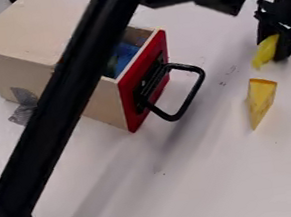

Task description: Move the banana to the bottom/right side of the table

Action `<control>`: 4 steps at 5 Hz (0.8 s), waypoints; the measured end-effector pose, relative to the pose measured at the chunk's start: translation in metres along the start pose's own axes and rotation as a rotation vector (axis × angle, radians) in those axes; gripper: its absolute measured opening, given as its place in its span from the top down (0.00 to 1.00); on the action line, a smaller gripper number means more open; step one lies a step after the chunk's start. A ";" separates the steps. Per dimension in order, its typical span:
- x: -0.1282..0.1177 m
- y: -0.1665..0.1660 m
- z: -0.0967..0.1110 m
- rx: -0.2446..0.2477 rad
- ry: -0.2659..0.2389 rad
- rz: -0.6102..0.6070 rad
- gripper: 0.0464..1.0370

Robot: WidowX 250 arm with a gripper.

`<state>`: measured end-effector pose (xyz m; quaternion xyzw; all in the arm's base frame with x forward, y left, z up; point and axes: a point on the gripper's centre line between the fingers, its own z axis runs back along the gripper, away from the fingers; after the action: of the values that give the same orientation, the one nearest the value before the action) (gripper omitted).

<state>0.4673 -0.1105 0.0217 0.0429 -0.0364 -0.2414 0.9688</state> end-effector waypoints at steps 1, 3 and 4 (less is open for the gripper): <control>-0.010 0.002 0.061 0.024 -0.071 0.262 0.49; -0.090 -0.011 0.112 0.011 -0.044 0.512 0.49; -0.139 -0.024 0.117 0.000 -0.024 0.522 0.49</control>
<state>0.3230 -0.0743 0.1291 0.0293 -0.0580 0.0164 0.9978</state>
